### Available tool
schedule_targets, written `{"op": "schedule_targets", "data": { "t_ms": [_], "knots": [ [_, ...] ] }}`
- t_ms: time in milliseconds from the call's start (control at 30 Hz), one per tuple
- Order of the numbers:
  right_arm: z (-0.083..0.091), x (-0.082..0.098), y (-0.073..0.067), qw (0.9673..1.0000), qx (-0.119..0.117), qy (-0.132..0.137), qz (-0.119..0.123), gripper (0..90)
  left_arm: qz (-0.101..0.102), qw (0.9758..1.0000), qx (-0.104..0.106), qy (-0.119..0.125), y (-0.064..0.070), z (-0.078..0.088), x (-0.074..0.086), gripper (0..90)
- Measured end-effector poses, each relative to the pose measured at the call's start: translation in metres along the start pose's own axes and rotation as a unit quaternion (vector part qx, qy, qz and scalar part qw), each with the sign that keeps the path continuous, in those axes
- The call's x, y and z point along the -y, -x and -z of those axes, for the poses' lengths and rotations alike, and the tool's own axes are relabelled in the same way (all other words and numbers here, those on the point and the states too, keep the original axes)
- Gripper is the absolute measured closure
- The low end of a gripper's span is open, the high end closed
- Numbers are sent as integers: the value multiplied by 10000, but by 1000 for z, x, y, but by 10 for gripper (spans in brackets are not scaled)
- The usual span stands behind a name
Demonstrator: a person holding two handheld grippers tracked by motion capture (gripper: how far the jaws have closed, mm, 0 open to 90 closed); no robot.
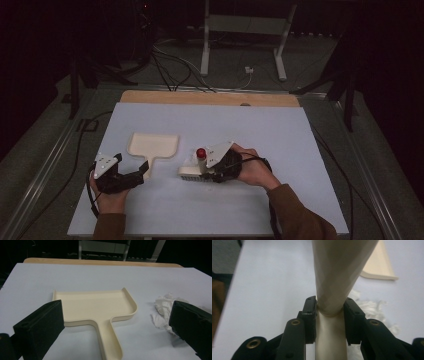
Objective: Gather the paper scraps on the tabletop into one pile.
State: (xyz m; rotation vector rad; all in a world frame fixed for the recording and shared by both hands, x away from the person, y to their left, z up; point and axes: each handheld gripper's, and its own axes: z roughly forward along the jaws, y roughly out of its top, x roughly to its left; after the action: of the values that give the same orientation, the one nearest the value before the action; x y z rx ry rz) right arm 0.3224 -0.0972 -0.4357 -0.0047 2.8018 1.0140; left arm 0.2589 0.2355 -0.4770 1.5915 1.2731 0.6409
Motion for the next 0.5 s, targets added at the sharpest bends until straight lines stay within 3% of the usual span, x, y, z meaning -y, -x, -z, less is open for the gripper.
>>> {"op": "schedule_targets", "data": {
  "t_ms": [167, 500],
  "knots": [
    [1, 0, 2, 9998, 189, 78, 71, 674, 3, 10000, -7, 4, 0, 0, 0, 6],
    [27, -3, -1, 9985, 59, 534, -81, 673, 2, 10000, -1, -6, 0, 0, 0, 6]
  ]
}}
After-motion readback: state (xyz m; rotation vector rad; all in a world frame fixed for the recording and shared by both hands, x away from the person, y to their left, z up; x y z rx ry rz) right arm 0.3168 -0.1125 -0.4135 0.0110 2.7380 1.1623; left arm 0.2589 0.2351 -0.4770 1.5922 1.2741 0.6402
